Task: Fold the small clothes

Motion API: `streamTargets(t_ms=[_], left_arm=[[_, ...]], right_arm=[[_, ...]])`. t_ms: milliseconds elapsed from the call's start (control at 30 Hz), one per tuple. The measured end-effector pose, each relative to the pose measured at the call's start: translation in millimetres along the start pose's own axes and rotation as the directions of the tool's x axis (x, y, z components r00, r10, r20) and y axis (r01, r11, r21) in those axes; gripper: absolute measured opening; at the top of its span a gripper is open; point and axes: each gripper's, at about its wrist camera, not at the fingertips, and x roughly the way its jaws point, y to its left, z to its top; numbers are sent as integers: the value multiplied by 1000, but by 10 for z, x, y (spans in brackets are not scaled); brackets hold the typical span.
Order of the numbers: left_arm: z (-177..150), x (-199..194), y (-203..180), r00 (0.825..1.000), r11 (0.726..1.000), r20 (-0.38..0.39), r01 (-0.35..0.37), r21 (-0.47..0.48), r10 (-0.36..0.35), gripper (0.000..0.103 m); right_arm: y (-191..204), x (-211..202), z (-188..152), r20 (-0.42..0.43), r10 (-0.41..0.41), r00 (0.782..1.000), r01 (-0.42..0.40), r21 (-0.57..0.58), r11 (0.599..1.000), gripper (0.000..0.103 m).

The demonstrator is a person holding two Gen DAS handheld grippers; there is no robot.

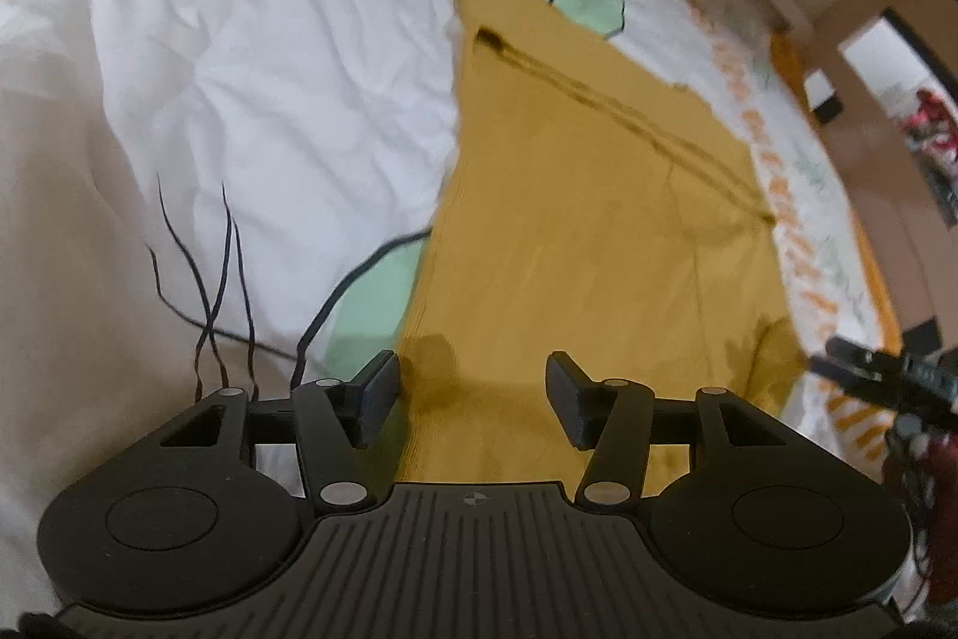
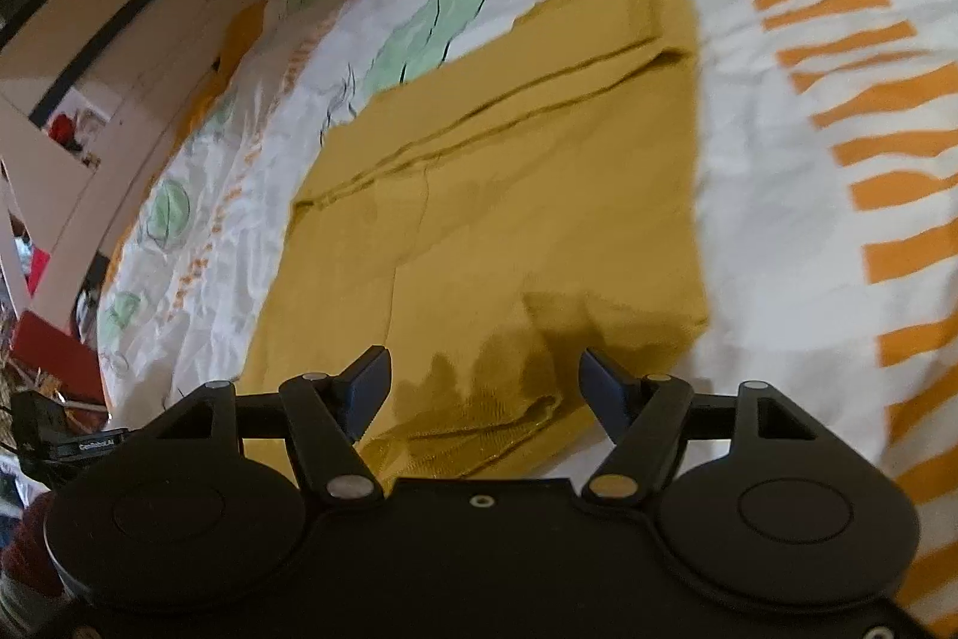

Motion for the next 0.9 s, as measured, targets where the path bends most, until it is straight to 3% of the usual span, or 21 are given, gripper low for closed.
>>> streamTargets(t_ms=[167, 200, 267, 300, 367, 500, 667, 767, 900], left_arm=[[-13, 82, -7, 998, 1000, -56, -8, 20, 9, 55], [-16, 112, -7, 997, 1000, -76, 1, 25, 1, 53], [-27, 153, -22, 992, 999, -125, 26, 31, -22, 51], [-35, 166, -33, 989, 999, -142, 35, 33, -30, 33], [-51, 172, -40, 988, 998, -145, 61, 28, -57, 6], [-51, 98, -25, 990, 993, -86, 114, -11, -114, 6], [183, -6, 4, 972, 962, 34, 235, -140, -232, 5], [484, -2, -34, 959, 949, 123, 274, -158, -257, 5], [925, 228, -84, 947, 938, 191, 293, -182, -259, 6]], right_arm=[[20, 168, -17, -29, 3, 1000, -4, -10, 1000, 70], [34, 190, -24, -35, 2, 999, -2, -19, 1000, 62], [71, 235, -41, -48, -7, 999, 5, -40, 999, 37], [74, 247, -51, -51, -8, 999, 6, -43, 999, 11], [65, 252, -67, -51, -11, 999, 9, -40, 999, 13], [-17, 134, -58, 6, 52, 999, -52, 25, 998, 12], [-178, -122, 115, 138, 135, 981, -154, 141, 978, 12], [-287, -185, 298, 207, 140, 968, -180, 189, 965, 12], [-493, -87, 555, 268, 80, 960, -147, 238, 960, 12]])
